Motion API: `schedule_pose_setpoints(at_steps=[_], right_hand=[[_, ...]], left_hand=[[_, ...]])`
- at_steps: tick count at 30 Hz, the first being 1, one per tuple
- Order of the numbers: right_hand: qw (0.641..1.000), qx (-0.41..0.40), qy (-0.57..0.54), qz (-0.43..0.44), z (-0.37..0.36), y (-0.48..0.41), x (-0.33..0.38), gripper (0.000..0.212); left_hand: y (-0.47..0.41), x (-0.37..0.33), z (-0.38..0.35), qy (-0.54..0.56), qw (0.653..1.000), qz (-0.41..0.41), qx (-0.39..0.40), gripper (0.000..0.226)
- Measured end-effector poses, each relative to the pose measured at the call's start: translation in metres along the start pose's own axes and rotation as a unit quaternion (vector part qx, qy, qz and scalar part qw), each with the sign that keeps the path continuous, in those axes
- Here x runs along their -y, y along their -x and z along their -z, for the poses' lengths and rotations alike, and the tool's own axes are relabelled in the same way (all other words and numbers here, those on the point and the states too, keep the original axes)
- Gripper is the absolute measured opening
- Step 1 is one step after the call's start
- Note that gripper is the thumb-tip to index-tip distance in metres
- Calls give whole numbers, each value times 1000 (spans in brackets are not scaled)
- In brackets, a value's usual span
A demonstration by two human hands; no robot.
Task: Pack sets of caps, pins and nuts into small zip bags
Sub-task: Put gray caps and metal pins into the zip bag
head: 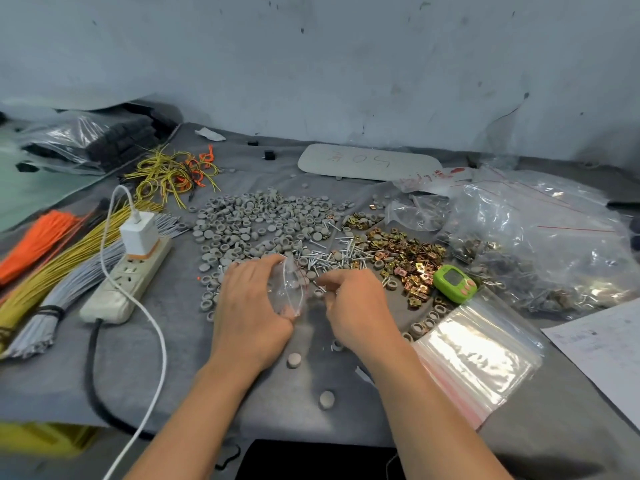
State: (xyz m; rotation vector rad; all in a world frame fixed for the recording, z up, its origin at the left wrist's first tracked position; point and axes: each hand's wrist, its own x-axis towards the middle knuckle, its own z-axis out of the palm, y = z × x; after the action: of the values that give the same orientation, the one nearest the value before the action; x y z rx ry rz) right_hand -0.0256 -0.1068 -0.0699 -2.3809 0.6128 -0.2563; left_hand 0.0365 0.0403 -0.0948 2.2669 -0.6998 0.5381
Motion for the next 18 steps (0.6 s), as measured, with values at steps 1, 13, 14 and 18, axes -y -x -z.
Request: schedule_pose_setpoints(at_steps=[1, 13, 14, 18], right_hand=[[999, 6, 37, 12, -2, -2, 3, 45], [997, -28, 47, -55, 12, -2, 10, 17], [997, -37, -25, -59, 12, 0, 9, 17], [980, -38, -195, -30, 3, 12, 15, 15]], left_hand=[[0, 1, 0, 5, 1000, 5, 5, 68], [-2, 0, -1, -17, 999, -2, 34, 60], [-2, -1, -1, -17, 999, -4, 38, 60], [-3, -3, 0, -1, 999, -20, 46, 54]])
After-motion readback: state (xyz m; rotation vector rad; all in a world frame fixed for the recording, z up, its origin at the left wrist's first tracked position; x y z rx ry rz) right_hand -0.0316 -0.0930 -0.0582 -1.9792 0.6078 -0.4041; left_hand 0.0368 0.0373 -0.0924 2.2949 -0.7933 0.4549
